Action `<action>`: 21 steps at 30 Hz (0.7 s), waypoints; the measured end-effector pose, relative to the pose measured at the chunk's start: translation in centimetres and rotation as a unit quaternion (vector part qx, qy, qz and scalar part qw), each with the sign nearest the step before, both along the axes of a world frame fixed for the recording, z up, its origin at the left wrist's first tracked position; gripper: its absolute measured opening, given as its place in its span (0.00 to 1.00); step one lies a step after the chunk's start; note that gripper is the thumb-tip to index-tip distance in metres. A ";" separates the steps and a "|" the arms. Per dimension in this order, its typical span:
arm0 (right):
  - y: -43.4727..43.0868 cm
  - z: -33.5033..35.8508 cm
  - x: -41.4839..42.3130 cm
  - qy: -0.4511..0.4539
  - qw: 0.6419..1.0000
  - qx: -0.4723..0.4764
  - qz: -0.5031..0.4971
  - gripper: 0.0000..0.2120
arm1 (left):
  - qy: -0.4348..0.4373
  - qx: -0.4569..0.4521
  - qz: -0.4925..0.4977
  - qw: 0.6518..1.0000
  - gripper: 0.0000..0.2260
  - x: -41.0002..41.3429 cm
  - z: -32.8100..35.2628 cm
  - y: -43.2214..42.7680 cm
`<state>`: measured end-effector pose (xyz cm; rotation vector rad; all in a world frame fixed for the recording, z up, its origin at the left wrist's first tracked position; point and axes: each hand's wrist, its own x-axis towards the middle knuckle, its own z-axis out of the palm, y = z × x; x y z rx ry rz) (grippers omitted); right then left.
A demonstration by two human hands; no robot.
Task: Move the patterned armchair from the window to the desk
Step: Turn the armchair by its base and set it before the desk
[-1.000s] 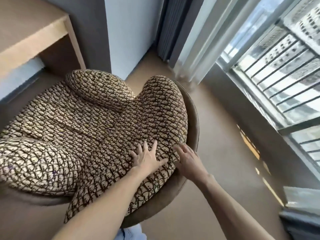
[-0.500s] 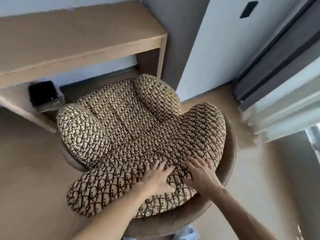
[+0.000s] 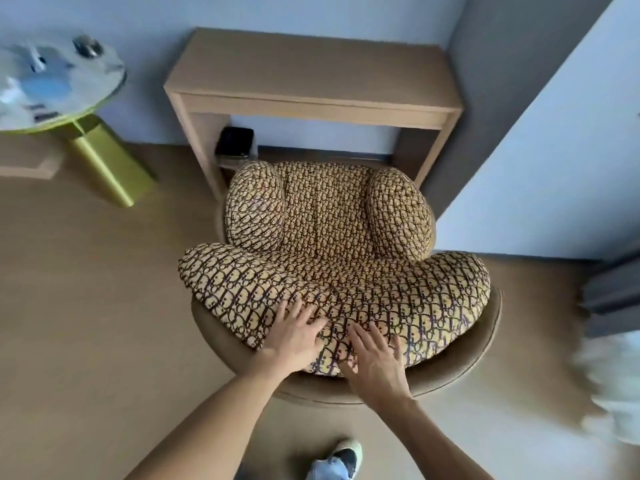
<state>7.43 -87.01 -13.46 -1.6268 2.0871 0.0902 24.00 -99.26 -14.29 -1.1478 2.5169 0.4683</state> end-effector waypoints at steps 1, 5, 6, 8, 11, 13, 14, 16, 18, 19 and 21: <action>0.2 0.1 0.0 -0.001 1.000 -0.006 0.018 0.36 | -0.002 -0.009 0.014 1.000 0.26 0.4 -0.1 0.4; 1.5 -0.6 -1.7 0.012 0.997 -0.040 0.066 0.36 | 0.018 -0.083 0.049 0.995 0.31 2.2 -1.2 2.6; 1.9 -0.9 -2.7 0.026 0.996 -0.047 0.066 0.40 | 0.028 -0.102 0.060 0.993 0.33 2.6 -1.5 3.1; 2.6 -1.9 -4.7 0.059 0.995 -0.052 0.060 0.47 | 0.054 -0.123 0.084 0.987 0.35 3.3 -2.1 4.1; 3.3 -2.8 -6.1 0.059 0.995 -0.067 0.043 0.47 | 0.080 -0.150 0.099 0.980 0.35 4.2 -3.2 5.3; 3.6 -3.5 -5.2 0.030 0.995 -0.098 0.021 0.41 | 0.091 -0.177 0.095 0.975 0.35 4.8 -4.0 6.1; 3.8 -3.8 -4.5 0.019 0.993 -0.117 0.005 0.38 | 0.096 -0.188 0.093 0.973 0.35 5.0 -4.3 6.4; 4.1 -4.6 -3.0 0.033 0.989 -0.142 -0.023 0.36 | 0.104 -0.206 0.091 0.969 0.35 5.4 -4.9 6.4; 4.2 -5.3 -2.3 0.062 0.985 -0.159 -0.035 0.36 | 0.111 -0.217 0.089 0.966 0.35 5.5 -5.3 6.2; 4.1 -5.5 -2.1 0.072 0.983 -0.167 -0.037 0.36 | 0.114 -0.223 0.089 0.964 0.34 5.5 -5.4 6.1; 4.0 -5.8 -2.0 0.081 0.979 -0.183 -0.041 0.36 | 0.114 -0.228 0.090 0.963 0.34 5.5 -5.5 6.0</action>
